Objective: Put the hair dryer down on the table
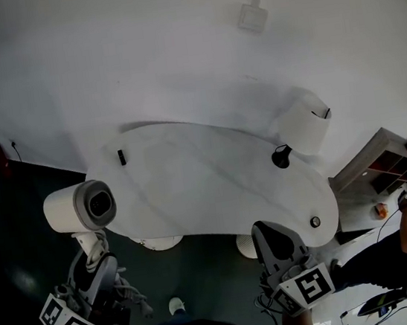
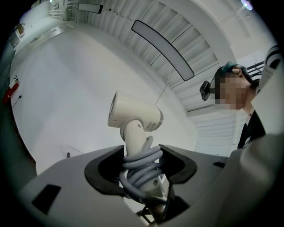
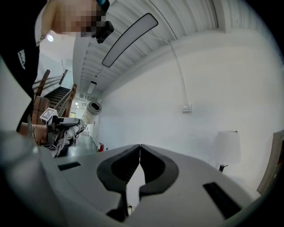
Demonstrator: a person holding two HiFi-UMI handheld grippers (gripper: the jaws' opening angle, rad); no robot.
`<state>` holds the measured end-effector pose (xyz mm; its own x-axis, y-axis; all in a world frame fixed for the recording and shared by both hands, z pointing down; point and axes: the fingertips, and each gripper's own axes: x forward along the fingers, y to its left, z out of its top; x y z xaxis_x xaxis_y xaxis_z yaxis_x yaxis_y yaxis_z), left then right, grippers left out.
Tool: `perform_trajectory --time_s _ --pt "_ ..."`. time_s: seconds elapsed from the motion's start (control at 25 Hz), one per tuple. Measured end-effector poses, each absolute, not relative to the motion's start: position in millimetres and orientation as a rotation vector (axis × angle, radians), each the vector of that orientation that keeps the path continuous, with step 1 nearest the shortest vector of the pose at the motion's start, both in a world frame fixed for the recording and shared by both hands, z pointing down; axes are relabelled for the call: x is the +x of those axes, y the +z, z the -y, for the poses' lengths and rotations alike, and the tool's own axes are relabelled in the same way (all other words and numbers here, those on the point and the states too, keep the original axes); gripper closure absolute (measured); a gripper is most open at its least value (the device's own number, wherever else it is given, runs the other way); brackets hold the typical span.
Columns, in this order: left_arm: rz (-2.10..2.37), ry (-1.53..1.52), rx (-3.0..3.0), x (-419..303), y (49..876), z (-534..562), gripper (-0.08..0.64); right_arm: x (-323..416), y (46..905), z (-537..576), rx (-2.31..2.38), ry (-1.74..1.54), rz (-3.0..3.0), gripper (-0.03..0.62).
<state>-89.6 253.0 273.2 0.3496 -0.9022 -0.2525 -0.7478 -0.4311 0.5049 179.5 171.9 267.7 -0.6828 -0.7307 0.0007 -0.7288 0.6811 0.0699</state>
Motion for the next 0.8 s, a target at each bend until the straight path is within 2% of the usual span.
perform_trajectory --time_s 0.8 --pt "1.419 -0.716 2.319 -107 287 -235 0.304 162 289 -162 1.26 -0.065 2.77 0.574"
